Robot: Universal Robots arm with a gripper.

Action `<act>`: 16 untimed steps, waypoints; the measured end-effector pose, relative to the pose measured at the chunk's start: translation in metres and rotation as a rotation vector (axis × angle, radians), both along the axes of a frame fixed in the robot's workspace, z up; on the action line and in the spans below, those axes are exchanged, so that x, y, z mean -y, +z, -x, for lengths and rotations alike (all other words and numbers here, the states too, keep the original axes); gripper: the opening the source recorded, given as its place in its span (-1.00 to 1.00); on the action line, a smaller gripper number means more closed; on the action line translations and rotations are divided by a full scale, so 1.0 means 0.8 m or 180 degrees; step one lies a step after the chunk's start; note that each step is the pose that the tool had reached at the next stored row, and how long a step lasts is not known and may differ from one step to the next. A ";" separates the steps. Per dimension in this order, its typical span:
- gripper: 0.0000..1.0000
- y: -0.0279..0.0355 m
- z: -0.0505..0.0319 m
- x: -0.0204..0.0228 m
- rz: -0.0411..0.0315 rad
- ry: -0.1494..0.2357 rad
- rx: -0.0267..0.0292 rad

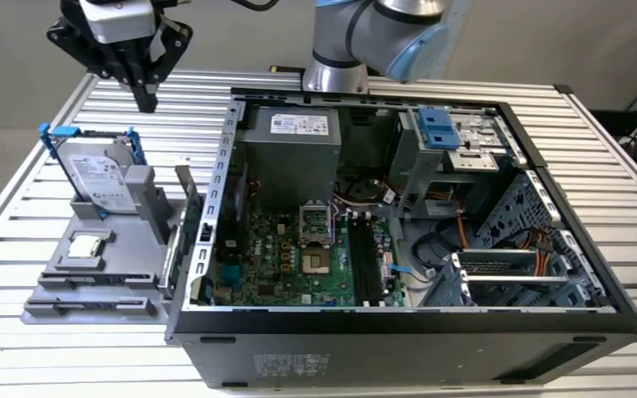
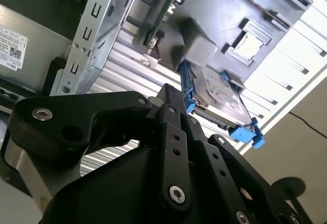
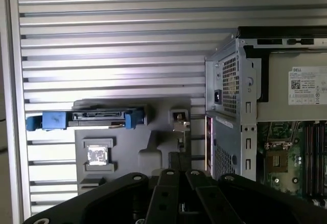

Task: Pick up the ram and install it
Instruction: 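Reach for the ram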

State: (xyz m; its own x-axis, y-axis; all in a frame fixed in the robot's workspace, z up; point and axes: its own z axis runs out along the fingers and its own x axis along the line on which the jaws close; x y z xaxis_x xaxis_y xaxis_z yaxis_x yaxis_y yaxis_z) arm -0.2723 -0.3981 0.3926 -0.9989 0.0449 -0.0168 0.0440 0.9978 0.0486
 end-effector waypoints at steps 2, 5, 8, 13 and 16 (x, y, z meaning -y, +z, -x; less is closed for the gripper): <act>-1.00 0.0000 0.007 -0.0002 0.0000 0.0005 0.0000; -1.00 0.0000 0.016 -0.0004 0.0000 0.0013 0.0000; -1.00 0.0000 0.026 -0.0007 0.0000 0.0022 0.0000; -1.00 -0.0001 0.041 -0.0011 0.0000 0.0036 0.0000; -1.00 0.0000 0.051 -0.0014 0.0000 0.0045 0.0000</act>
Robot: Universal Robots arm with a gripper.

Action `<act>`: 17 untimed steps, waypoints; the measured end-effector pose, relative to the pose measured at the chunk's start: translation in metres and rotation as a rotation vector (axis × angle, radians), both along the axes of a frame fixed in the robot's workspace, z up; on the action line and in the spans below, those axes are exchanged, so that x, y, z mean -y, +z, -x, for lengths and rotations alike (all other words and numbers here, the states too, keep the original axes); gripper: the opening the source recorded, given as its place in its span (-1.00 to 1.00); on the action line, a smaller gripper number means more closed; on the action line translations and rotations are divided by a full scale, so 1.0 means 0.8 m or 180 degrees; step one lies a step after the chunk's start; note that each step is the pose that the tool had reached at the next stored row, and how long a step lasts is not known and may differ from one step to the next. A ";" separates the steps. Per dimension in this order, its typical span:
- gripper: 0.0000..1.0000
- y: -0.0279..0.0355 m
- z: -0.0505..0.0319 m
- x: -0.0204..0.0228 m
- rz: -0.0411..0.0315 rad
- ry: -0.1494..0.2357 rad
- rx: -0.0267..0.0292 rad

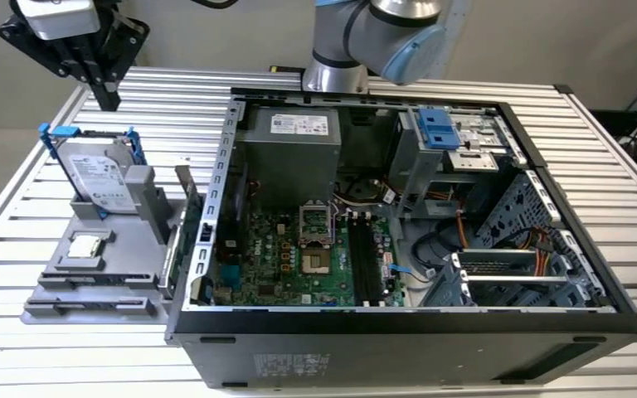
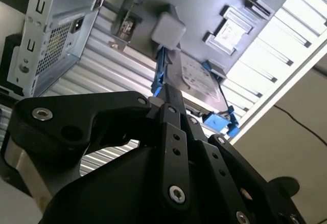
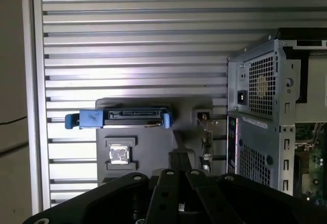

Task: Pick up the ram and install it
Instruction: 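Reach for the ram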

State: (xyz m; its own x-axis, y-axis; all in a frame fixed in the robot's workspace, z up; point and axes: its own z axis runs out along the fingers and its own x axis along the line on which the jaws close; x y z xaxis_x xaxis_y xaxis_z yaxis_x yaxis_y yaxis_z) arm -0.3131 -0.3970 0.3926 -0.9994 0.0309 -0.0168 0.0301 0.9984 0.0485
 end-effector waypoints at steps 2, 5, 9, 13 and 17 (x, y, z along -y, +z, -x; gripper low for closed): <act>-1.00 0.0000 0.006 -0.0002 0.0000 0.0005 0.0000; -1.00 0.0000 0.016 -0.0007 0.0000 0.0014 0.0000; -1.00 0.0000 0.028 -0.0014 0.0000 0.0026 0.0000; -1.00 0.0000 0.041 -0.0022 0.0000 0.0039 0.0000; -1.00 0.0000 0.052 -0.0031 0.0000 0.0053 0.0000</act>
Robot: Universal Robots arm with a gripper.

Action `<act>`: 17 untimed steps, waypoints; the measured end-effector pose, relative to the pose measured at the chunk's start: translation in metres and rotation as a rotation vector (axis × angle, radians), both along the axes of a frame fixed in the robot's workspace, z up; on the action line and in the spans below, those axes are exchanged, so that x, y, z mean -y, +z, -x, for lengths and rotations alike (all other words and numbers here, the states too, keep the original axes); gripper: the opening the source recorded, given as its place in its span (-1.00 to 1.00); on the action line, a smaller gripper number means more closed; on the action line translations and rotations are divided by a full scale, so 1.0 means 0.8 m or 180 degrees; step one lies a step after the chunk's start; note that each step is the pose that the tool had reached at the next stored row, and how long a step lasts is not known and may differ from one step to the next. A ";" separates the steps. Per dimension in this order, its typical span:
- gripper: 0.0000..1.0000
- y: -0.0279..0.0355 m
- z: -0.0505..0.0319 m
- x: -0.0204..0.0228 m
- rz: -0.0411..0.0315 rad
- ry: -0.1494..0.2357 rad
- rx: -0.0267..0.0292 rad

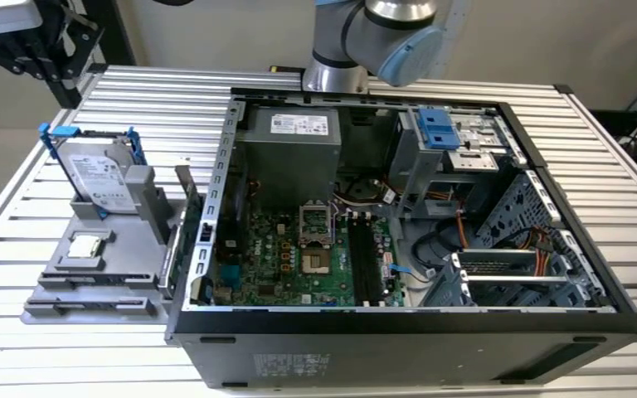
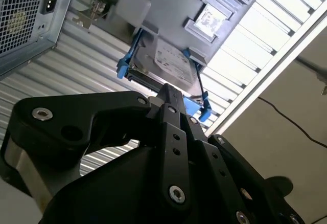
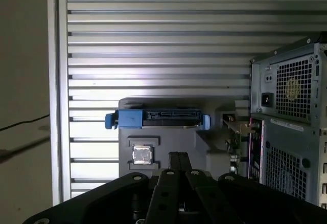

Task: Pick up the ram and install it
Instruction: 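Reach for the ram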

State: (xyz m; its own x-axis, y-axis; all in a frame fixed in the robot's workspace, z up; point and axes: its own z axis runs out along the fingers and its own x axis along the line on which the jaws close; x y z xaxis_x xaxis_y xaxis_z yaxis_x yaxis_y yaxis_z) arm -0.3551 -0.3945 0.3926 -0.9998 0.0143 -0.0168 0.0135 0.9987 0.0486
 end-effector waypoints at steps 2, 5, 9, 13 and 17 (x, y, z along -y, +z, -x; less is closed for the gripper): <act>-1.00 0.0000 0.005 -0.0003 0.0000 0.0007 0.0000; -1.00 0.0000 0.011 -0.0008 0.0000 0.0018 0.0000; -1.00 0.0000 0.013 -0.0009 0.0000 0.0059 0.0000; -1.00 0.0000 0.014 -0.0010 0.0000 0.0104 0.0000; -1.00 0.0000 0.014 -0.0010 0.0000 0.0104 0.0000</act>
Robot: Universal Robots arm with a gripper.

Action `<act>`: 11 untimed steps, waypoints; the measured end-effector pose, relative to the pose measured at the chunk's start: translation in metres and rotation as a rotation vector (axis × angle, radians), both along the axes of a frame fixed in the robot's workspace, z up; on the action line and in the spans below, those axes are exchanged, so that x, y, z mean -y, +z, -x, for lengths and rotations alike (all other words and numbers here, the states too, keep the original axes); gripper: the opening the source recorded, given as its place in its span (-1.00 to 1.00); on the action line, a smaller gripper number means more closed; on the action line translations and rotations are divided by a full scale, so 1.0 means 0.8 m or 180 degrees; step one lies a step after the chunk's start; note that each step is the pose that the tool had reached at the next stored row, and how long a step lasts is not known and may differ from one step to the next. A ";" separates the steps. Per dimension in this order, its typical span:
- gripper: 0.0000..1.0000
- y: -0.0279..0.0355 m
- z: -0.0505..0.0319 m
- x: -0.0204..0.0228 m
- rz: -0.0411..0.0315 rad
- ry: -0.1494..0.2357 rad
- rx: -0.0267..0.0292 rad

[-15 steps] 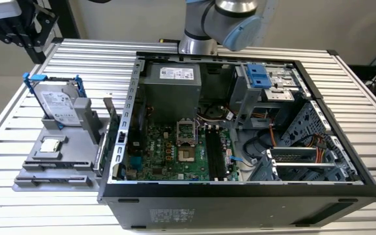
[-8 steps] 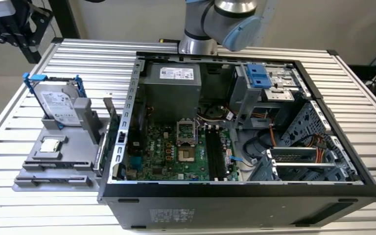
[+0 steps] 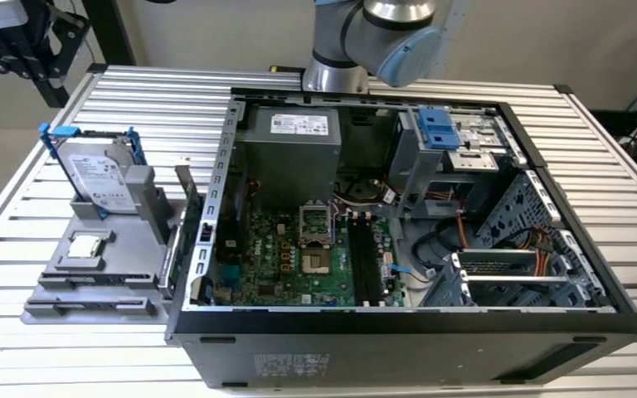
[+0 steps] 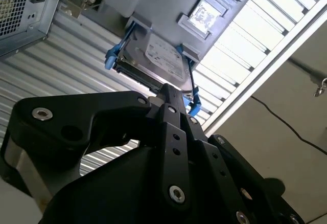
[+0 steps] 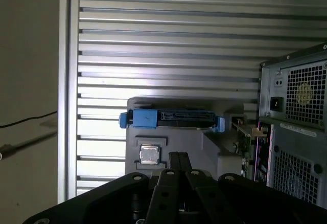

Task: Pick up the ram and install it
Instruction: 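Reach for the ram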

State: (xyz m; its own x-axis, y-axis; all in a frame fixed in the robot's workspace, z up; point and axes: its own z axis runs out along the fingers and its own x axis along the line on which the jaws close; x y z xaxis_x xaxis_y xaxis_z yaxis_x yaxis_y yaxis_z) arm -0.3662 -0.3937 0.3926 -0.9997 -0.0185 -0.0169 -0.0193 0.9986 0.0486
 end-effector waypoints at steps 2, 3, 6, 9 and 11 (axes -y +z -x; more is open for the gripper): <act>-1.00 0.0000 0.000 0.0006 0.0000 0.0000 0.0000; -1.00 0.0000 0.000 0.0012 0.0000 0.0000 0.0000; -1.00 0.0000 0.000 0.0059 0.0000 0.0000 0.0000; -1.00 0.0000 0.000 0.0124 0.0000 0.0000 0.0000; -1.00 -0.0001 0.001 0.0177 0.0000 0.0000 0.0000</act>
State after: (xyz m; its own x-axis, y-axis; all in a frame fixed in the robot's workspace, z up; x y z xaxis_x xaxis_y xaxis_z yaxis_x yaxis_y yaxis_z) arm -0.3667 -0.4079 0.3926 -0.9997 -0.0185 -0.0170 -0.0193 0.9986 0.0486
